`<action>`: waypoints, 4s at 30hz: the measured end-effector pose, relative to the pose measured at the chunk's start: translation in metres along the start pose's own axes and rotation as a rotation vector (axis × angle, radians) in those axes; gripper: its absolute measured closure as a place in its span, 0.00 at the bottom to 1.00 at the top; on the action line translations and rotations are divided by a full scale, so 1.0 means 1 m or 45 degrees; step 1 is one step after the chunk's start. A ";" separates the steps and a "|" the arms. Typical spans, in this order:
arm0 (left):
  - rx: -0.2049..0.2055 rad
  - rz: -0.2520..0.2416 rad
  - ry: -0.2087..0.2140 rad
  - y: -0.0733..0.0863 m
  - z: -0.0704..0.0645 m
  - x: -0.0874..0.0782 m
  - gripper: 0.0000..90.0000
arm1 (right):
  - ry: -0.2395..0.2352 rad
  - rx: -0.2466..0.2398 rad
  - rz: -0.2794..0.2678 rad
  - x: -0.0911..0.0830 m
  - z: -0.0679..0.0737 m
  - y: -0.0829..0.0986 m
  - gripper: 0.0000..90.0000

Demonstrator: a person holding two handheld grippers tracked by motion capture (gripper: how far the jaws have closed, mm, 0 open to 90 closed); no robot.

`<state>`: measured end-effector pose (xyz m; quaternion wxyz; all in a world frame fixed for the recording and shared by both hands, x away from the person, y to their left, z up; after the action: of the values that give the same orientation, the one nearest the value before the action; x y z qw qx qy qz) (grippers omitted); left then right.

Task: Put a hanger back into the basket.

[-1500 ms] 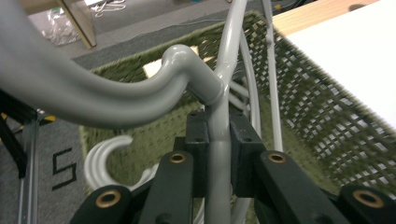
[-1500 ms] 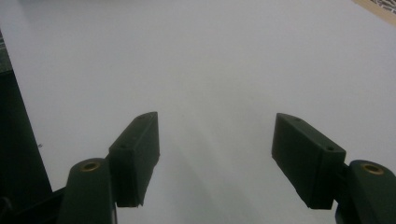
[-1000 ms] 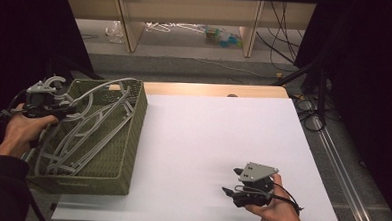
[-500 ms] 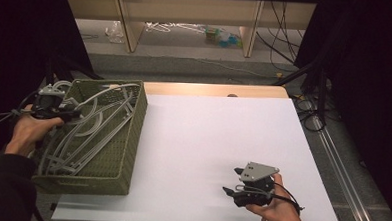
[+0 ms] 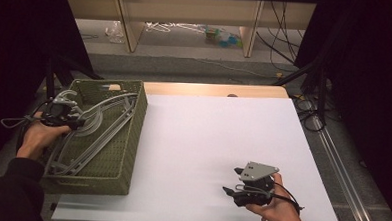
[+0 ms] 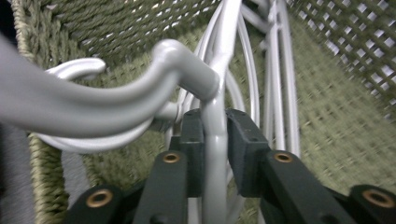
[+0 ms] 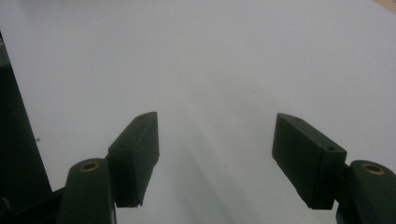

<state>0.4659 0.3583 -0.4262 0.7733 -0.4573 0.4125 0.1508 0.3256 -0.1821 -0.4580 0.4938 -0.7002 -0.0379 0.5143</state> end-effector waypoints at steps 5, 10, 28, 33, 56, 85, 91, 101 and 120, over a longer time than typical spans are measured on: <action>0.013 0.029 -0.029 0.003 0.002 0.000 0.80 | -0.001 0.005 0.002 0.000 0.000 0.000 0.36; 0.019 0.069 -0.065 0.007 0.003 0.005 0.82 | -0.005 0.004 0.002 0.000 -0.001 0.000 0.36; 0.007 0.134 -0.086 0.016 0.011 0.005 0.89 | -0.005 0.012 -0.001 -0.001 -0.001 0.000 0.36; -0.006 0.115 -0.077 0.017 0.009 0.005 0.87 | -0.005 0.013 0.002 -0.001 -0.002 0.000 0.36; -0.061 -0.373 -0.061 -0.025 -0.070 -0.070 0.38 | 0.005 0.028 -0.038 0.000 -0.004 -0.001 0.33; -0.017 -0.630 0.261 -0.057 -0.196 -0.068 0.25 | -0.011 0.080 -0.070 0.000 -0.005 -0.001 0.30; 0.025 -0.651 0.318 -0.059 -0.222 -0.063 0.22 | -0.016 0.095 -0.093 0.000 -0.007 0.001 0.30; 0.071 -0.648 0.356 -0.045 -0.253 -0.045 0.20 | -0.040 0.089 -0.106 0.003 -0.005 -0.001 0.30; 0.108 -0.650 0.417 -0.017 -0.287 -0.036 0.20 | -0.056 0.139 -0.175 -0.004 0.001 0.003 0.29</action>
<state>0.3109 0.1156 -0.4577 0.7278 -0.5316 0.4095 -0.1415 0.3219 -0.1851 -0.4578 0.5642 -0.6565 -0.0687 0.4959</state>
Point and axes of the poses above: each handheld gripper's, and its own axes: x roughly forward along the jaws, y roughly out of its underside, z roughly to its left, the point moved 4 cm from there along x, roughly forward along the jaws, and after that the axes turned 10 degrees about x, right-handed, at the moved point
